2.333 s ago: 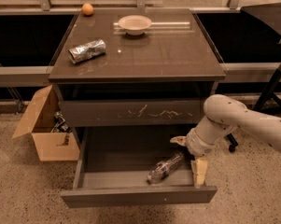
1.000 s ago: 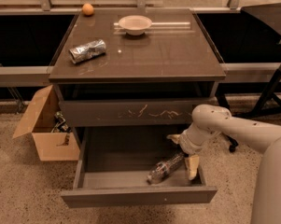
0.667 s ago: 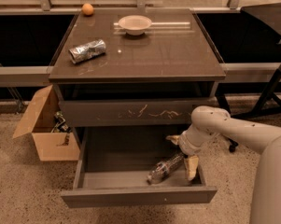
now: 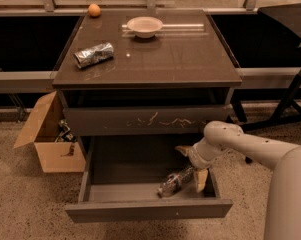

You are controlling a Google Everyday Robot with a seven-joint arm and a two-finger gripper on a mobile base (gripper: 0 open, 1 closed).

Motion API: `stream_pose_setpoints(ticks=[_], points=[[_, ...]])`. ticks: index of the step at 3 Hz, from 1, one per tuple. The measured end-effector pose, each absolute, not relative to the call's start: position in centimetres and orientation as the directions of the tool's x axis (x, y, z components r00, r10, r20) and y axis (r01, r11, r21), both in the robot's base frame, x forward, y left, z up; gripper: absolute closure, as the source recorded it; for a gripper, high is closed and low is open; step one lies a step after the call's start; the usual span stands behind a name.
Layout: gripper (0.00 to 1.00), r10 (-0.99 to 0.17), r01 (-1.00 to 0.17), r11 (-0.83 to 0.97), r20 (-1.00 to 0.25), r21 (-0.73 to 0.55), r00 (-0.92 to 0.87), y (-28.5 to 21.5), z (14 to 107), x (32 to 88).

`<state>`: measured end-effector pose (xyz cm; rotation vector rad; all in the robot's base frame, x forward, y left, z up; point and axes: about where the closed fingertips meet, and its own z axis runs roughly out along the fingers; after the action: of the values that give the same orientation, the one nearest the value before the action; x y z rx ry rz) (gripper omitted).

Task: Pick water bottle from middle drawer and place on counter

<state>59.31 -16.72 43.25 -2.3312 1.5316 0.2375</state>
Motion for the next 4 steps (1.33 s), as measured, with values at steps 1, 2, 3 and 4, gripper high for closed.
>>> stream_pose_setpoints(ticks=[1,2,3,4], points=[[0.0,-0.846,-0.909,-0.365,-0.338,-0.2,0.413,-15.9,41.5,59.7],[0.03,-0.83,-0.909,-0.371,-0.371,-0.19,0.417,-15.0,39.6,60.0],[0.26,-0.821,-0.909,-0.374,-0.391,-0.184,0.417,-14.6,38.7,60.2],[0.55,-0.808,-0.909,-0.377,-0.417,-0.176,0.416,-14.4,38.2,60.1]])
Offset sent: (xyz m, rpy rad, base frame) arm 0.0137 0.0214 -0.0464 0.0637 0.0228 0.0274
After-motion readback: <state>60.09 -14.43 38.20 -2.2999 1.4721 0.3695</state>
